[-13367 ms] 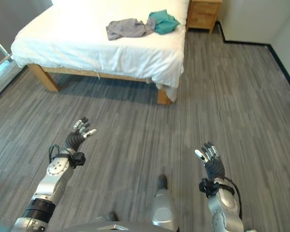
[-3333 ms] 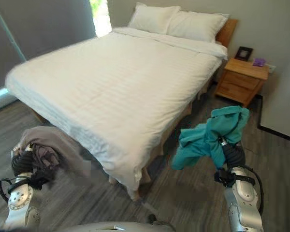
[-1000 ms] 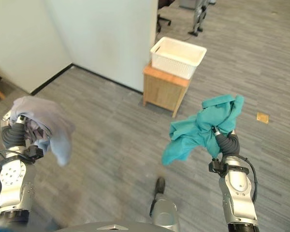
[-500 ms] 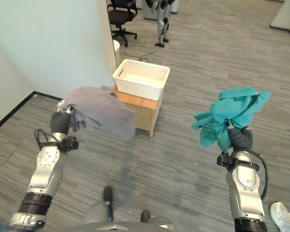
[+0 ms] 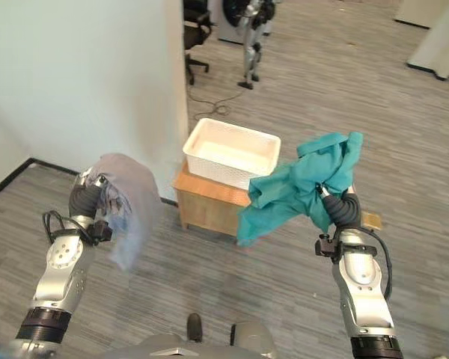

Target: Pick up bed clothes into laundry basket.

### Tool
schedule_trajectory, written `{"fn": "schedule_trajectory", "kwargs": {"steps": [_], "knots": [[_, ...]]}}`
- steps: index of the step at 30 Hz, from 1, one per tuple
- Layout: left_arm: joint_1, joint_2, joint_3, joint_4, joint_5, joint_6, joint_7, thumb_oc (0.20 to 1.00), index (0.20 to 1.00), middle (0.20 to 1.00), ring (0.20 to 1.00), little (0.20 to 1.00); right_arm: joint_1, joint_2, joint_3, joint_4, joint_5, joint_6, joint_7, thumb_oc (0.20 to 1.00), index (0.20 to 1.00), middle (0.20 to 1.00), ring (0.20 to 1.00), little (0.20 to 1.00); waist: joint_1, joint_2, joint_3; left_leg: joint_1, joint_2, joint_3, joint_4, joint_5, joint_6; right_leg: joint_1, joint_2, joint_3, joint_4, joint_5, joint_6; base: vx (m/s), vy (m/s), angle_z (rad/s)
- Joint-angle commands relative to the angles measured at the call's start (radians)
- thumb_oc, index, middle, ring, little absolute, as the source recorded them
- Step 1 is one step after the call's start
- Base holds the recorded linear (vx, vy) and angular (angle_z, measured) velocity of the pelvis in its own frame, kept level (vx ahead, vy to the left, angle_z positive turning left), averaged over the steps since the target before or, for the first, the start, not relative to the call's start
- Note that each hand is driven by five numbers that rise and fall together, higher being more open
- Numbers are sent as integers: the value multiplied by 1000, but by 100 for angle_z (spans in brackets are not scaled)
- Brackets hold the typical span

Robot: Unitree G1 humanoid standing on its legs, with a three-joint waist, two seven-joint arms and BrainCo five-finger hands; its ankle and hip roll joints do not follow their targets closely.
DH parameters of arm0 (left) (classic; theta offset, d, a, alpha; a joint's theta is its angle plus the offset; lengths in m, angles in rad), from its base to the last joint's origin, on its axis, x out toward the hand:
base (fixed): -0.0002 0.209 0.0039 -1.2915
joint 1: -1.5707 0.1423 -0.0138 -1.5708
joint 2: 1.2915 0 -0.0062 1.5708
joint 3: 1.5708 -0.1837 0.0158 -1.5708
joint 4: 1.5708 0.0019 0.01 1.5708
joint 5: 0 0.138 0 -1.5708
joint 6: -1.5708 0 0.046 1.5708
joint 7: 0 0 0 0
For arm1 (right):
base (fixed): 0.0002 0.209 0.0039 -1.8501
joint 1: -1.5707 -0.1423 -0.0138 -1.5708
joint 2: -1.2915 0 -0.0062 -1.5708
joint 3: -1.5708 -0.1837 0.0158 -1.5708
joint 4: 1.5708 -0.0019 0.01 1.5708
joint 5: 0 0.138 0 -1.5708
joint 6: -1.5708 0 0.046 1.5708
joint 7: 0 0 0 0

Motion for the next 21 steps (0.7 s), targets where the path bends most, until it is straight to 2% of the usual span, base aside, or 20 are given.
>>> {"fn": "schedule_trajectory", "kwargs": {"steps": [1, 4, 5, 6, 7, 10, 12, 13, 14, 15, 16, 17, 19, 21], "knots": [[-30, 42, -8, -81, -27, -73, -9, 200, 200, 200, 200, 200, -90, -48, -133, -16, 3, -84, -68, 200, 200, 200, 200, 200, 0, -39, -39, 12, 99, 26, 13, -50, -83, 37, 1, 20, -78, 158, 11, 113, -111, 128], [-11, 28, -10, -81, -35, -73, -22, 200, 200, 200, 200, 200, -120, -90, -153, -8, -1, -91, -74, 200, 200, 200, 200, 200, 11, -44, -57, 9, 98, 21, 8, -47, -86, 73, -14, -6, -142, 178, 9, 137, -134, 56], [19, 14, -28, -75, -64, -64, -47, 200, 200, 200, 200, 200, -167, -177, -163, 39, 25, -93, -65, 200, 200, 200, 200, 200, 38, -56, -73, 0, 100, -8, 0, -38, -95, 99, -13, -24, -175, 177, 0, 104, -127, 49], [20, 11, -26, -76, -64, -63, -47, 200, 200, 200, 200, 200, -171, -183, -160, 46, 27, -97, -65, 200, 200, 200, 200, 200, 32, -53, -72, 0, 100, -13, -2, -37, -95, 104, -14, -30, -182, 180, 0, 167, -200, 45], [52, 4, -57, -74, -103, -52, -68, 200, 200, 200, 200, 200, -235, -297, -136, 137, 82, -92, -48, 200, 200, 200, 200, 200, 56, -62, -80, -5, 103, -27, -8, -30, -103, 126, -14, -55, -208, 184, -5, 89, -115, 36], [99, 16, -110, -77, -132, -33, -105, 200, 200, 200, 200, 200, -359, -521, -41, 332, 122, -56, -1, 200, 200, 200, 200, 200, 90, -79, -76, -12, 113, -56, -11, -25, -113, 152, -9, -93, -233, 183, -13, 81, -124, 26], [138, 35, -133, -90, -165, -27, -124, 200, 200, 200, 200, 200, -505, -660, 81, 483, 142, -26, 25, 200, 200, 200, 200, 200, 111, -88, -63, -26, 118, -76, -14, -17, -121, 154, -4, -112, -241, 185, -18, 2, -75, 27], [168, 59, -137, -92, -183, -22, -135, 200, 200, 200, 200, 200, -654, -782, 204, 606, 94, 6, 42, 200, 200, 200, 200, 200, 126, -90, -53, -38, 121, -86, -16, -10, -127, 149, 0, -126, -246, 187, -22, -8, -46, 22], [185, 70, -135, -97, -196, -20, -142, 200, 200, 200, 200, 200, -766, -820, 297, 679, 70, 13, 43, 200, 200, 200, 200, 200, 131, -89, -48, -44, 123, -90, -17, -8, -129, 148, 1, -134, -250, 189, -24, 42, -28, 21], [189, 62, -126, -97, -196, -20, -143, 200, 200, 200, 200, 200, -805, -820, 336, 693, 73, 10, 44, 200, 200, 200, 200, 200, 121, -82, -49, -37, 124, -90, -18, -18, -128, 155, 2, -135, -254, 181, -24, 43, -8, 19], [218, 87, -127, -104, -222, -16, -146, 200, 200, 200, 200, 200, -933, -840, 432, 788, 45, 31, 42, 200, 200, 200, 200, 200, 144, -84, -38, -52, 125, -99, -20, -11, -132, 150, 4, -149, -260, 183, -25, 39, -2, 18], [220, 82, -122, -105, -222, -16, -146, 200, 200, 200, 200, 200, -961, -839, 458, 799, 47, 29, 42, 200, 200, 200, 200, 200, 138, -80, -38, -52, 125, -99, -20, -12, -132, 151, 5, -149, -260, 182, -25, 5, -1, 14], [244, 108, -113, -108, -240, -14, -146, 200, 200, 200, 200, 200, -1158, -830, 614, 932, 8, 53, 32, 200, 200, 200, 200, 200, 158, -72, -20, -76, 123, -113, -21, -2, -135, 137, 6, -163, -262, 185, -28, -24, 0, 17], [246, 100, -107, -109, -240, -14, -147, 200, 200, 200, 200, 200, -1190, -827, 645, 942, 10, 52, 33, 200, 200, 200, 200, 200, 151, -66, -20, -78, 123, -114, -20, -2, -135, 136, 6, -164, -262, 185, -28, -22, -2, 16]]}}
